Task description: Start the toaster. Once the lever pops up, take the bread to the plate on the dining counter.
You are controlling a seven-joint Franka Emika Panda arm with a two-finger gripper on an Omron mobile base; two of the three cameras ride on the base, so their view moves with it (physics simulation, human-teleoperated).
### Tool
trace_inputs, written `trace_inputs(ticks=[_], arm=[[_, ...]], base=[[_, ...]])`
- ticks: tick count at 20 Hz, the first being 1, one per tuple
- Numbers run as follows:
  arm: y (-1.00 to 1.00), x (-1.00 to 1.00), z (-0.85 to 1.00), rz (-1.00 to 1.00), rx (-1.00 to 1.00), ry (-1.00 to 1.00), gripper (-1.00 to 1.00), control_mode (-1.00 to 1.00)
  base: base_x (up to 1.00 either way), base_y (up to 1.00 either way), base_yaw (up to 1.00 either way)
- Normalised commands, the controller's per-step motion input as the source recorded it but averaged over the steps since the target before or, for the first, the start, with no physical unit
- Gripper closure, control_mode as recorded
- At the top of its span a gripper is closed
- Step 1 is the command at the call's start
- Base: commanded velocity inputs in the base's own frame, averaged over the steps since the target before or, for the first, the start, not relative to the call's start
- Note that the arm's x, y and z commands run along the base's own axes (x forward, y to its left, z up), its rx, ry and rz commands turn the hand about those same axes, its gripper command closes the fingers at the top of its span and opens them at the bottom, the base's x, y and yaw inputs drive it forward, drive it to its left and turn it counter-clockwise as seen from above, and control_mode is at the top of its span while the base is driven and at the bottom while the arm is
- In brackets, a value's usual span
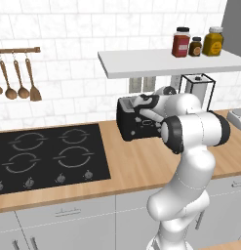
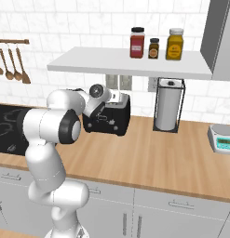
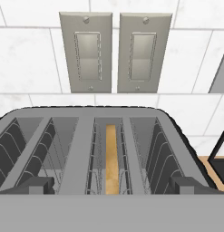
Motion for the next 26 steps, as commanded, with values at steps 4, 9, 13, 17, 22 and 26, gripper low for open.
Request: trace_inputs(ticks=[4, 9, 13, 17, 22, 26], arm=[[0.0, 0.0, 0.0, 0.0, 0.0, 0.0, -1.0, -1.0], [0.0, 0.0, 0.0, 0.0, 0.0, 0.0, -1.0, -1.0], [0.0, 0.0, 0.0, 0.0, 0.0, 0.0, -1.0, -1.0], [0.0, 0.0, 0.0, 0.0, 0.0, 0.0, -1.0, -1.0], [0.0, 0.0, 0.0, 0.0, 0.0, 0.0, -1.0, -1.0], [0.0, 0.0, 0.0, 0.0, 0.0, 0.0, -1.0, -1.0]], base=[[0.0, 0.0, 0.0], [0.0, 0.0, 0.0], [0.0, 0.0, 0.0], [0.0, 0.0, 0.0], [0.0, 0.0, 0.0], [0.0, 0.0, 0.0]])
